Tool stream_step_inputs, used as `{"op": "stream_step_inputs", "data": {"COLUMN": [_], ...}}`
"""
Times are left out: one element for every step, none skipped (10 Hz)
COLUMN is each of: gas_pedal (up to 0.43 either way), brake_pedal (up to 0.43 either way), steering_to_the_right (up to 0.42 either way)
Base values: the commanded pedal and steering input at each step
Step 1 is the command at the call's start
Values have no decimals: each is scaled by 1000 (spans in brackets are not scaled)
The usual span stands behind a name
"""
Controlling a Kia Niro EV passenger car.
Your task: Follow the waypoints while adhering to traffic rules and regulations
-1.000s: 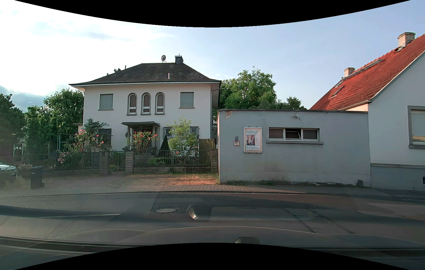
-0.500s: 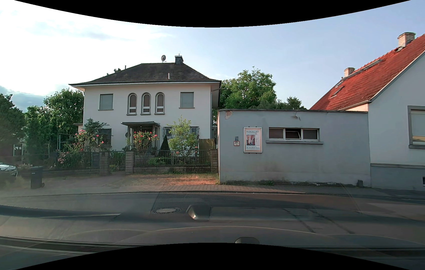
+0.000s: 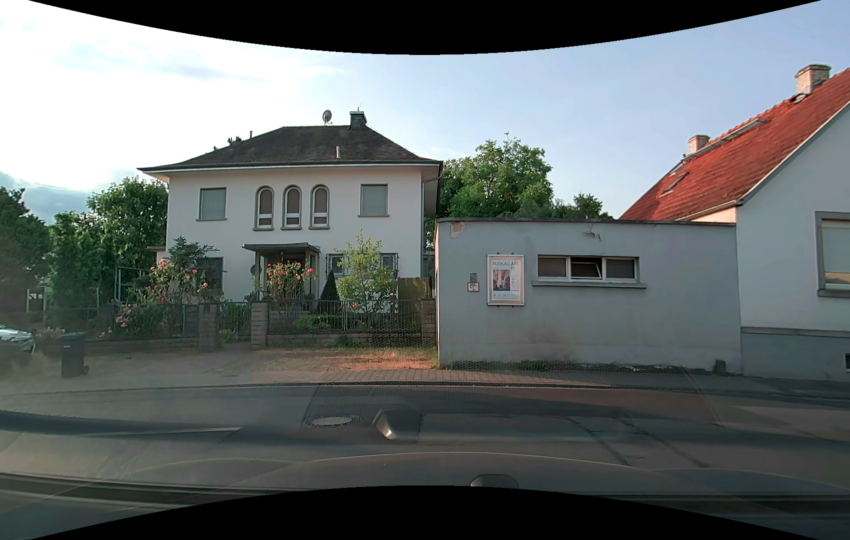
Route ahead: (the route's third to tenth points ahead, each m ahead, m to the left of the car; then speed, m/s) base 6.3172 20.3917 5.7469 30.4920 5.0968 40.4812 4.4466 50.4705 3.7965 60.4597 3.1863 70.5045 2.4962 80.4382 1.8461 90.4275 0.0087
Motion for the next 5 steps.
{"op": "stream_step_inputs", "data": {"gas_pedal": [0, 0, 0, 0, 0], "brake_pedal": [207, 207, 207, 207, 207], "steering_to_the_right": [-312, -312, -312, -312, -312]}}
